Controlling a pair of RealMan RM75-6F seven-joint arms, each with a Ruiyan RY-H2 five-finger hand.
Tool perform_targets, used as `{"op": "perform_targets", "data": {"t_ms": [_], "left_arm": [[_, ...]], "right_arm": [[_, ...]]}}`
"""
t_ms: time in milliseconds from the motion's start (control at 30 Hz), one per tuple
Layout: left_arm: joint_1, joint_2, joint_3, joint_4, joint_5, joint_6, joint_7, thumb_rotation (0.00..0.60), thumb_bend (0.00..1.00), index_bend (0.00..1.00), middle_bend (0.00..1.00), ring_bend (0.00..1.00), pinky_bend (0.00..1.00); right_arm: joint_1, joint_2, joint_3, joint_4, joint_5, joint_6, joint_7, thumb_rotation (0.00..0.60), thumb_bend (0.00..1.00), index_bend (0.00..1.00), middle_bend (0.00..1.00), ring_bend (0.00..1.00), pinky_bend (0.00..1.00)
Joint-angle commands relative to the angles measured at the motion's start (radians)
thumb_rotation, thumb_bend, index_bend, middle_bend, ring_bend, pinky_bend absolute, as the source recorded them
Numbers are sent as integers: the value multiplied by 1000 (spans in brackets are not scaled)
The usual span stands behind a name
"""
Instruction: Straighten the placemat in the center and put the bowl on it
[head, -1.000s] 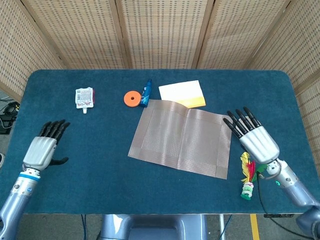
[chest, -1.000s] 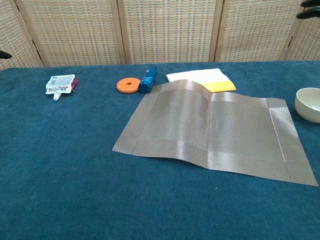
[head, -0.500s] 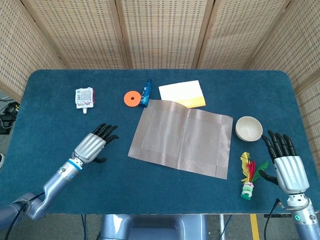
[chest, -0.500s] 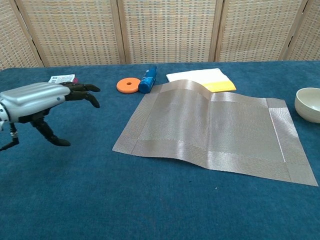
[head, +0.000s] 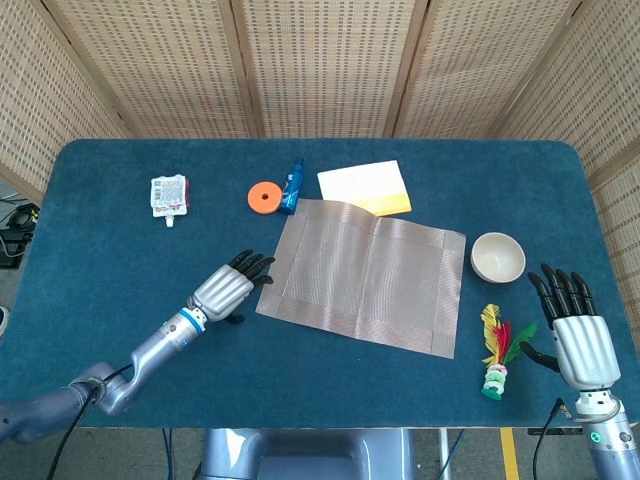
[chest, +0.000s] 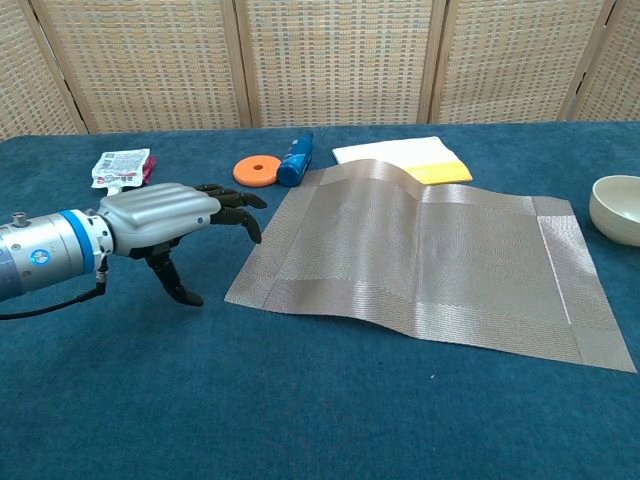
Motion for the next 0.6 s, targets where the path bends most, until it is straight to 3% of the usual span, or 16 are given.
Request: {"op": "perform_targets", "data": {"t_ms": [33, 300, 467, 600], "left_arm": [[-25, -36, -14, 31, -24, -26, 6, 600, 89, 237, 0, 0, 0], [-68, -90, -22, 71, -51, -71, 31, 600, 89, 241, 0, 0, 0], [-86, -104, -29, 79, -70, -85, 64, 600, 200, 247, 0, 0, 0], [-95, -108, -33, 77, -83, -90, 87, 600, 234, 247, 0, 0, 0]], "right_arm": [[-3, 1, 6, 2, -3, -5, 5, 600, 0, 46, 0, 0, 0], [-10, 2, 18, 2, -11, -14, 19, 600, 0, 49, 0, 0, 0], [-17, 4, 26, 0, -19, -15, 21, 600, 0, 51, 0, 0, 0], [-22, 7, 30, -5, -26, -15, 25, 600, 0, 51, 0, 0, 0]]}}
